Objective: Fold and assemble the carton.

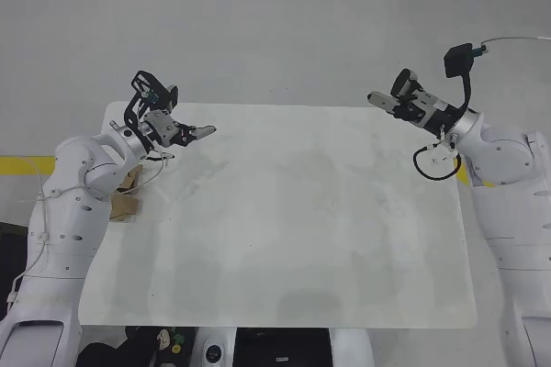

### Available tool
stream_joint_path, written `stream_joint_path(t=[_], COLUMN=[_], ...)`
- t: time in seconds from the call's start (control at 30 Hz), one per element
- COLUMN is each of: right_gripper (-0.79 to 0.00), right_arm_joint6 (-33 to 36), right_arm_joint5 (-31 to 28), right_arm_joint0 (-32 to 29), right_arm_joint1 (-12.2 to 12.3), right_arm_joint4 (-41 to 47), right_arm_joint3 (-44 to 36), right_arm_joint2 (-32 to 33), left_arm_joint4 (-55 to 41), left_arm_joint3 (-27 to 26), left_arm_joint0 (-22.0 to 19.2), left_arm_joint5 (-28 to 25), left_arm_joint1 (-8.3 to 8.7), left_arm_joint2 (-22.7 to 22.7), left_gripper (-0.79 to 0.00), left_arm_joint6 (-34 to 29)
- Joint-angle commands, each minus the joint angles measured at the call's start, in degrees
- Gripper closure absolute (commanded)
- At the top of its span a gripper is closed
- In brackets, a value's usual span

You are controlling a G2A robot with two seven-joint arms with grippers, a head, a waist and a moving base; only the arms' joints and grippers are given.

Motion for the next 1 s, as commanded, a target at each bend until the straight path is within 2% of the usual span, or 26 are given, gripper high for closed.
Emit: stream_joint_path(t=[0.0,0.83,0.97], right_gripper=[-0.784,-0.785,-0.785], right_arm_joint6=[0.00,0.00,0.00], right_arm_joint5=[0.00,0.00,0.00], right_arm_joint0=[0.00,0.00,0.00], right_arm_joint1=[0.00,0.00,0.00], right_arm_joint4=[0.00,0.00,0.00], right_arm_joint3=[0.00,0.00,0.00], right_arm_joint2=[0.00,0.00,0.00], left_arm_joint4=[0.00,-0.32,-6.38], left_arm_joint3=[0.00,-1.01,0.40], left_arm_joint0=[0.00,0.89,0.98], left_arm_joint5=[0.00,0.39,-1.22], left_arm_joint1=[0.00,0.00,0.25], left_arm_joint2=[0.00,0.20,-1.49], left_gripper=[-0.785,-0.785,-0.785], left_arm_joint6=[0.00,0.12,-2.00])
